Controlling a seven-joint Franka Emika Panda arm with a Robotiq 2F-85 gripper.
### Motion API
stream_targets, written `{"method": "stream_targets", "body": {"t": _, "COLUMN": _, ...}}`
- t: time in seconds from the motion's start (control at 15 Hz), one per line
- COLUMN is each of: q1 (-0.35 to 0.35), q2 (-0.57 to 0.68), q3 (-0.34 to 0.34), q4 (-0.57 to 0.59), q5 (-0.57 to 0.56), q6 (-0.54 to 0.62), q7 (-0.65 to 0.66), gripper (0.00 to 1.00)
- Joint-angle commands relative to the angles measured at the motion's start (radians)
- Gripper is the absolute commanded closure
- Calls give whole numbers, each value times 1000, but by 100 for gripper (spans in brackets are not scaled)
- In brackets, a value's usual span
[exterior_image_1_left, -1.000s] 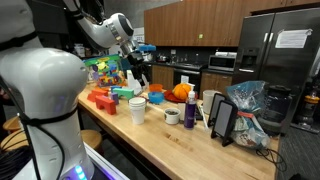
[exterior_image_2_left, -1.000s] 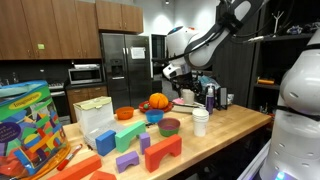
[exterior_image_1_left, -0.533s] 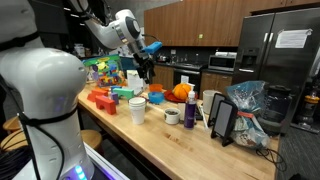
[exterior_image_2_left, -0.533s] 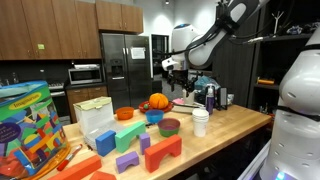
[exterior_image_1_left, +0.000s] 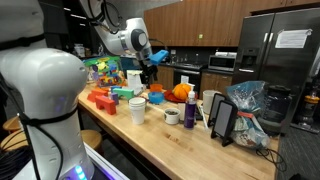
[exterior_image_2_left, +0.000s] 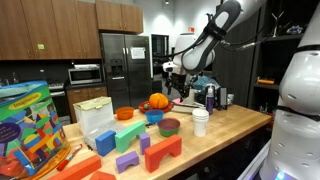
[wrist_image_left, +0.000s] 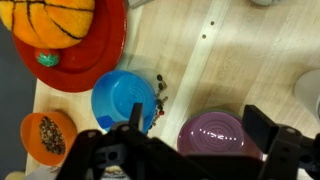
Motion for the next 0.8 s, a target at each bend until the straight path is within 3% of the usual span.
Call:
{"method": "stream_targets", "body": {"t": 0.0, "q1": 26, "q2": 50, "q3": -26, "q4": 18, "q5": 126, "q6": 54, "q7": -91, "gripper": 0}}
{"method": "stream_targets", "body": {"t": 0.6, "q1": 38, "q2": 36, "q3": -6, "q4": 64, "q5": 361, "q6": -29, "q7": -155, "gripper": 0}}
{"method": "stream_targets", "body": {"t": 0.73, "q1": 23, "q2": 59, "q3": 6, "q4": 59, "q5": 332, "q6": 1, "q7": -139, "gripper": 0}}
